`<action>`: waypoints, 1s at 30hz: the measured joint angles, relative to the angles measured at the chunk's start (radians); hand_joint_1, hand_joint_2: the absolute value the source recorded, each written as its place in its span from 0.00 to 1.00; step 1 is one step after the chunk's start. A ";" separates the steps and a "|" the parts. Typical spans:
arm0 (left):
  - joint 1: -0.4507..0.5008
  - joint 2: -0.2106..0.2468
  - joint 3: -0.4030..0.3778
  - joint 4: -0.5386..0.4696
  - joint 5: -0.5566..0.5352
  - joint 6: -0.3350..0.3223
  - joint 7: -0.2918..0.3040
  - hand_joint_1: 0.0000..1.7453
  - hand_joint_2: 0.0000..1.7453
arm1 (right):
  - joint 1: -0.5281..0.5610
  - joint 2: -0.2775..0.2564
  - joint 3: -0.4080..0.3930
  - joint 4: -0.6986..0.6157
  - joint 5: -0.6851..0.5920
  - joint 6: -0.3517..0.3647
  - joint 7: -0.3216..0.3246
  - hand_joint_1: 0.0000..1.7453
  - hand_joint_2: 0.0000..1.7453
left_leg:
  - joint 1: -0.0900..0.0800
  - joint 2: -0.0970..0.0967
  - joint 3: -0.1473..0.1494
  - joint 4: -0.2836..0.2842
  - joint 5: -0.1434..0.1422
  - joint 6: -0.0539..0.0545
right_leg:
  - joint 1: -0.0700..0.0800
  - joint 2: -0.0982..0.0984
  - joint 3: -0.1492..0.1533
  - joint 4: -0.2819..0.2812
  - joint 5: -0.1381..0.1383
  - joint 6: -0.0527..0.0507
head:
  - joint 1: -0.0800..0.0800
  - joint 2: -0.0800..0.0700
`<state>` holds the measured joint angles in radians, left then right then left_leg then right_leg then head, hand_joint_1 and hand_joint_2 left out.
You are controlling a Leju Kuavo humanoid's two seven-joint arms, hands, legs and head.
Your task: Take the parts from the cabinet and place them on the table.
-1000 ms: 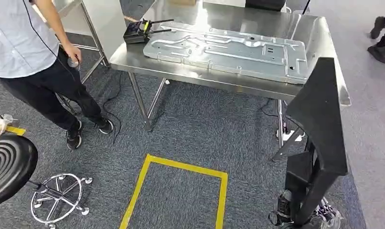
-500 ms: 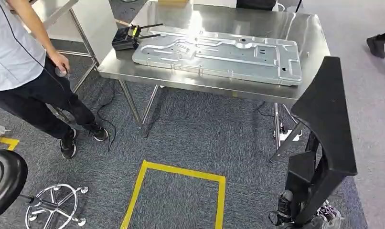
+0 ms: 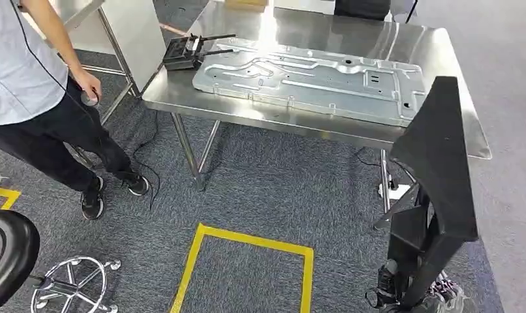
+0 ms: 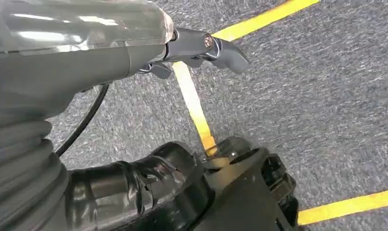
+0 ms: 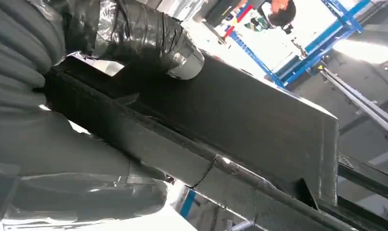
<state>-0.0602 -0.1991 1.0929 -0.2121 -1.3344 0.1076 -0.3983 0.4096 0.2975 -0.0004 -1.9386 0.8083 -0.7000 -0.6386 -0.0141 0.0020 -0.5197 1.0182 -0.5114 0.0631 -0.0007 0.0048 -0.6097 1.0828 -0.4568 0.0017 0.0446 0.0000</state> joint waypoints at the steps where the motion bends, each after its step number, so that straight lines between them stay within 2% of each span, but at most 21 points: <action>1: 0.001 -0.007 0.000 0.003 -0.001 0.000 0.000 0.00 1.00 | -0.001 0.000 0.000 0.000 0.000 0.000 0.000 1.00 1.00 | 0.001 0.002 0.000 -0.002 -0.007 -0.004 | 0.007 -0.005 0.015 -0.025 -0.016 -0.019 | -0.005 0.000; 5: -0.006 -0.005 0.000 0.003 -0.003 0.000 0.001 0.00 1.00 | 0.001 -0.001 0.000 -0.003 -0.001 0.000 0.000 1.00 1.00 | 0.004 0.005 0.008 -0.015 -0.014 -0.024 | 0.014 -0.002 0.026 -0.061 -0.017 -0.027 | -0.003 0.000; 6: -0.008 -0.005 0.000 0.002 -0.004 0.000 0.001 0.00 1.00 | 0.002 -0.001 0.000 -0.003 -0.001 0.000 0.000 1.00 1.00 | 0.001 0.005 0.015 -0.011 -0.021 -0.029 | -0.007 -0.001 0.045 -0.081 -0.010 -0.024 | -0.003 0.000; 7: -0.007 -0.004 -0.001 0.002 -0.006 0.000 0.000 0.00 1.00 | 0.003 -0.001 0.000 -0.003 -0.001 0.000 0.000 1.00 1.00 | 0.002 0.002 0.009 0.017 -0.033 -0.037 | -0.006 -0.001 0.059 -0.094 -0.012 -0.027 | -0.002 0.000; 9: -0.008 -0.004 -0.001 0.002 -0.007 0.000 0.001 0.00 1.00 | 0.002 -0.001 0.001 -0.003 -0.002 0.000 0.001 1.00 1.00 | 0.012 0.001 -0.076 0.166 -0.103 -0.051 | -0.009 -0.006 0.072 -0.097 -0.020 -0.032 | -0.006 0.000; 10: -0.007 -0.004 -0.001 0.002 -0.008 0.000 0.001 0.00 1.00 | 0.003 -0.001 0.001 -0.003 -0.002 0.000 0.001 1.00 1.00 | 0.019 0.002 -0.125 0.241 -0.125 -0.058 | -0.009 -0.006 0.077 -0.097 -0.026 -0.031 | -0.006 0.000; 11: -0.006 -0.004 -0.001 0.002 -0.009 0.000 0.002 0.00 1.00 | 0.004 -0.001 0.001 -0.003 -0.002 0.000 0.001 1.00 1.00 | 0.025 0.002 -0.162 0.289 -0.127 -0.064 | -0.011 -0.006 0.083 -0.096 -0.031 -0.029 | -0.006 0.000; 12: -0.004 -0.003 -0.001 0.002 -0.011 0.000 0.002 0.00 1.00 | 0.004 -0.001 0.001 -0.003 -0.002 0.000 0.002 1.00 1.00 | 0.029 0.002 -0.175 0.290 -0.102 -0.070 | -0.013 -0.004 0.092 -0.096 -0.039 -0.026 | -0.006 0.000; 13: -0.004 -0.003 -0.001 0.002 -0.012 0.000 0.002 0.00 1.00 | 0.005 -0.001 0.000 -0.003 -0.002 0.000 0.002 1.00 1.00 | 0.033 0.003 -0.163 0.240 -0.049 -0.076 | -0.018 -0.002 0.104 -0.094 -0.049 -0.021 | -0.007 0.000; 15: -0.005 -0.003 -0.001 0.002 -0.016 0.000 0.004 0.00 1.00 | 0.006 -0.001 0.000 -0.003 -0.002 0.000 0.003 1.00 1.00 | 0.041 0.003 -0.095 0.064 0.069 -0.083 | -0.027 0.001 0.129 -0.088 -0.072 -0.008 | -0.007 0.000; 16: 0.001 -0.004 -0.002 0.003 -0.016 0.000 0.005 0.00 1.00 | 0.006 -0.001 0.000 -0.003 -0.002 0.000 0.004 1.00 1.00 | 0.042 0.001 -0.074 0.026 0.068 -0.085 | -0.027 0.002 0.130 -0.087 -0.082 0.002 | -0.005 0.000; 17: -0.002 -0.005 -0.002 0.005 -0.016 -0.001 0.006 0.00 1.00 | 0.005 -0.001 -0.001 -0.003 -0.002 0.000 0.005 1.00 1.00 | 0.034 -0.003 -0.070 0.013 0.062 -0.076 | -0.019 0.004 0.129 -0.079 -0.091 0.012 | -0.009 0.000; 18: -0.003 -0.005 -0.002 0.005 -0.016 -0.001 0.007 0.00 1.00 | 0.006 -0.001 -0.002 -0.006 -0.001 0.000 0.006 1.00 1.00 | 0.034 -0.004 -0.074 0.019 0.057 -0.064 | -0.018 0.004 0.129 -0.083 -0.091 0.017 | -0.005 0.000; 21: -0.003 -0.003 -0.002 0.005 -0.016 -0.001 0.008 0.00 1.00 | 0.006 -0.001 -0.002 -0.010 0.001 0.000 0.007 1.00 1.00 | 0.033 -0.005 -0.066 0.012 0.048 -0.039 | -0.026 0.005 0.142 -0.094 -0.101 0.035 | -0.006 0.000; 22: -0.002 -0.004 -0.002 0.005 -0.016 -0.001 0.008 0.00 1.00 | 0.006 -0.001 -0.002 -0.012 0.001 0.000 0.007 1.00 1.00 | 0.034 -0.005 -0.058 0.008 0.047 -0.031 | -0.027 0.001 0.139 -0.070 -0.111 0.037 | -0.003 0.000; 23: -0.003 -0.004 -0.002 0.005 -0.017 -0.001 0.008 0.00 1.00 | 0.005 -0.001 -0.002 -0.014 0.001 0.000 0.007 1.00 1.00 | 0.034 -0.004 -0.055 0.007 0.042 -0.024 | -0.027 -0.001 0.109 -0.013 -0.138 0.038 | -0.004 0.000; 25: -0.003 -0.004 -0.003 0.005 -0.017 -0.001 0.008 0.00 1.00 | 0.007 -0.001 -0.003 -0.014 0.001 0.000 0.008 1.00 1.00 | 0.031 -0.003 -0.047 0.007 0.033 -0.016 | -0.023 0.000 0.005 0.160 -0.202 0.040 | -0.004 0.000; 26: -0.003 -0.004 -0.003 0.005 -0.017 -0.001 0.008 0.00 1.00 | 0.009 -0.002 -0.003 -0.014 0.001 0.000 0.008 1.00 1.00 | 0.029 -0.003 -0.042 0.007 0.027 -0.014 | -0.022 -0.001 -0.042 0.226 -0.214 0.040 | -0.003 0.000; 27: -0.002 -0.004 -0.003 0.005 -0.017 -0.001 0.008 0.00 1.00 | 0.009 -0.002 -0.003 -0.014 0.001 0.000 0.009 1.00 1.00 | 0.026 -0.004 -0.034 0.007 0.021 -0.014 | -0.022 -0.001 -0.072 0.250 -0.199 0.037 | -0.004 0.000; 28: -0.001 -0.004 -0.003 0.005 -0.016 -0.001 0.008 0.00 1.00 | 0.009 -0.002 -0.004 -0.014 0.001 0.000 0.010 1.00 1.00 | 0.024 -0.006 -0.022 0.007 0.012 -0.015 | -0.021 0.000 -0.073 0.221 -0.153 0.032 | -0.004 0.000; 30: -0.001 -0.004 -0.003 0.005 -0.017 -0.003 0.008 0.00 1.00 | 0.009 -0.002 -0.004 -0.014 0.004 0.000 0.010 1.00 1.00 | 0.021 -0.008 0.007 0.007 -0.006 -0.018 | -0.015 0.000 -0.023 0.060 -0.030 0.016 | -0.004 0.000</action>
<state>-0.0615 -0.2033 1.0903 -0.2071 -1.3516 0.1049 -0.3903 0.4188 0.2960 -0.0042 -1.9528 0.8122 -0.7000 -0.6283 0.0066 -0.0062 -0.5126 1.0253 -0.5172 0.0448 -0.0154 0.0044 -0.6323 1.1429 -0.4870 0.0182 0.0408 0.0000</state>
